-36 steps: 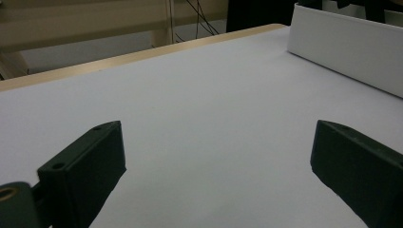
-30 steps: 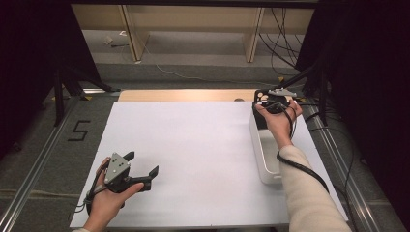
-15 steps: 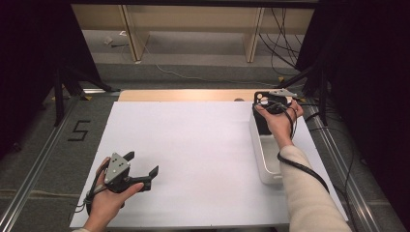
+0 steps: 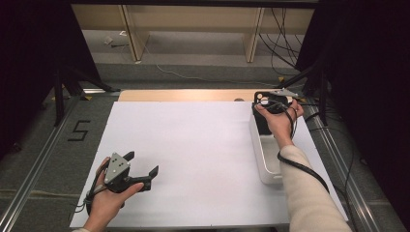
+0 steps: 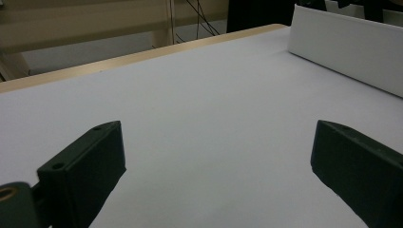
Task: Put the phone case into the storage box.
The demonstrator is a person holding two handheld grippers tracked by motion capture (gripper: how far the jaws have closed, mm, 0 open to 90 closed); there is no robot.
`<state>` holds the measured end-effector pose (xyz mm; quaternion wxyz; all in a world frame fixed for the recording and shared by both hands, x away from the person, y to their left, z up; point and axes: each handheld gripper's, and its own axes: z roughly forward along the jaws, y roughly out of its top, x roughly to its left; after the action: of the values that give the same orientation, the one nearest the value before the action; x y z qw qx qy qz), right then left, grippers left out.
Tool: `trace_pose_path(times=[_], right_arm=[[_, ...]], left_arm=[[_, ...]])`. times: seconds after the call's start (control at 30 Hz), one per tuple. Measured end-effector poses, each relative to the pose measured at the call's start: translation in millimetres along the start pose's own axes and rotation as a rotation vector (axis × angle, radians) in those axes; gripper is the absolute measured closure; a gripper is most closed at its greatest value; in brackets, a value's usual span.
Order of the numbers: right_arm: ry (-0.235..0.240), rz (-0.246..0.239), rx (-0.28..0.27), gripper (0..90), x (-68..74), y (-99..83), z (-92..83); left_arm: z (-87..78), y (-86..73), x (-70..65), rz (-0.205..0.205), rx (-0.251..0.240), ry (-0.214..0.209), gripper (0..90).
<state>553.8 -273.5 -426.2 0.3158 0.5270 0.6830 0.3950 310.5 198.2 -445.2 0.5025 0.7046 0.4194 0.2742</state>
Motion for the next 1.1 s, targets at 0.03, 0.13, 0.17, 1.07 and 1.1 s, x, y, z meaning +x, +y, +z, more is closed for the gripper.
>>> trace_pose_path(times=[0.03,0.13,0.17,1.07,1.1], right_arm=[[0.004,0.001,0.0,0.4,0.1,0.3,-0.4],[0.001,-0.001,-0.013,0.4,0.7,1.4,-1.3],[0.004,0.0,-0.013,0.4,0.9,2.0,-2.1],[0.037,-0.012,-0.03,0.4,2.2,1.6,-33.4],[0.038,-0.013,-0.036,0.4,2.1,1.1,-34.6]], left_arm=[[0.0,0.0,-0.2,-0.001,0.0,-0.001,3.8],[0.1,0.1,-0.1,0.0,0.0,0.0,3.8],[0.1,0.1,-0.1,0.0,-0.001,0.0,3.8],[-0.1,0.5,-0.1,-0.002,-0.004,0.007,3.8],[-0.1,0.5,-0.1,-0.003,-0.004,0.007,3.8]])
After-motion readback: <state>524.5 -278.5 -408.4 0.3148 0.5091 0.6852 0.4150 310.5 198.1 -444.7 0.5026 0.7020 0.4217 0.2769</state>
